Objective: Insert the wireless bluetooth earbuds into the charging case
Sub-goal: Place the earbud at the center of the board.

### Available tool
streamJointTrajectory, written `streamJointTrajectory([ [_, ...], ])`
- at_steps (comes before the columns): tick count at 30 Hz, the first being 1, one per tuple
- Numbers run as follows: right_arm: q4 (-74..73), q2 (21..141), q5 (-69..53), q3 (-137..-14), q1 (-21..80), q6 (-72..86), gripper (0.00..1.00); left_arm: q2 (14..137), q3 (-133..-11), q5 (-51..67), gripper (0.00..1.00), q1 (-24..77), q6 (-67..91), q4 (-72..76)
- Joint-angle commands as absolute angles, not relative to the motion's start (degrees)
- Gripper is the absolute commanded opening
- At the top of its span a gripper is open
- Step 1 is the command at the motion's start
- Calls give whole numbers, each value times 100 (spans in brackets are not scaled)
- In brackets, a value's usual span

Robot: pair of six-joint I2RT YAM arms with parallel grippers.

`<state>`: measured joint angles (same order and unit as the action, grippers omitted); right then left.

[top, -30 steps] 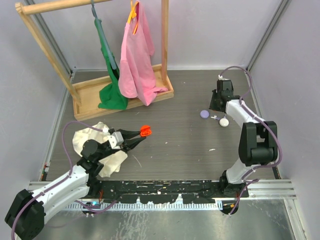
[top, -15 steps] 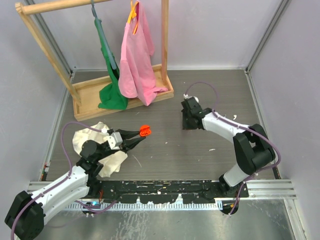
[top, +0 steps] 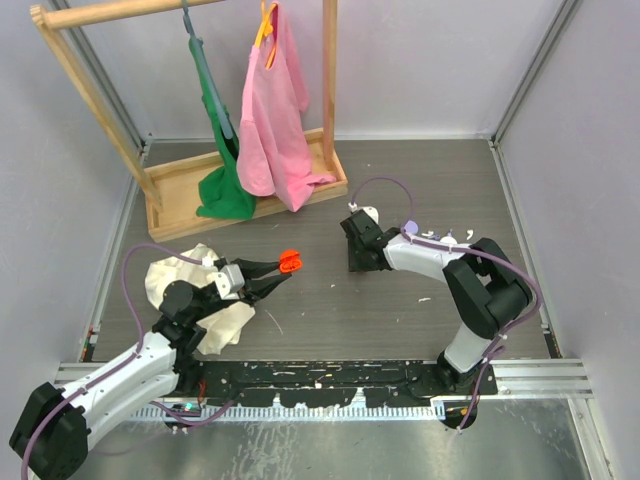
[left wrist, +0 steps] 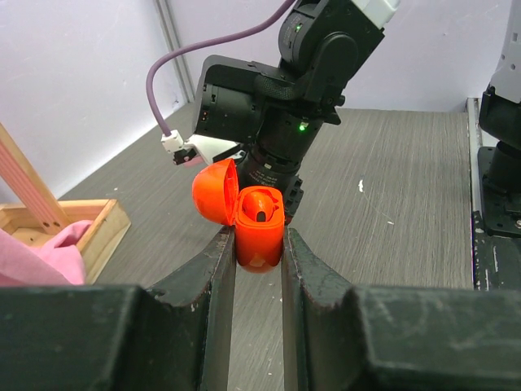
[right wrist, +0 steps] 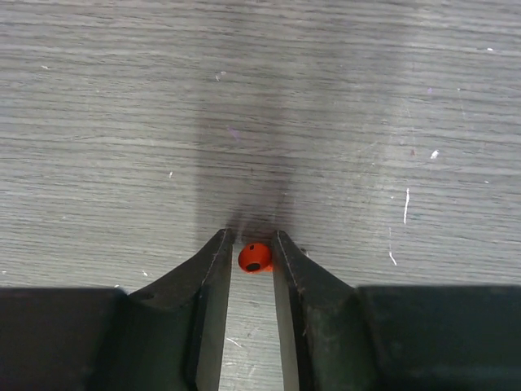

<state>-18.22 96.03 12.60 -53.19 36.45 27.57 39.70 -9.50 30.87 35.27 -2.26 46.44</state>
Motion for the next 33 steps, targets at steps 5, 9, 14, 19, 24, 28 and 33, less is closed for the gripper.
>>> streamJointTrajectory([
  [5,-1699,9672,1351,-5370,3683,2724,47,3937,-1010,3154,0,3552,-202,4900],
  [9,-1853,9603,1360,-5406,3680,2584,51,3937,-1011,3155,0,3552,-202,4904],
  [14,-2003,9556,1304,-5378,3683,2514,51,3931,-1011,3177,0,3548,-198,4904],
  [19,-2131,9451,997,-5295,3711,2547,51,3938,-1011,3188,0,3556,-193,4904],
  [24,-2303,9337,891,-5259,3824,2613,50,3929,-1019,3195,0,3560,-185,4904],
  [28,-2414,9293,861,-5260,3932,2707,50,3937,-1020,3199,0,3558,-176,4903],
  [33,-2518,9217,770,-5349,4002,2697,47,3929,-1020,3214,0,3559,-167,4903],
])
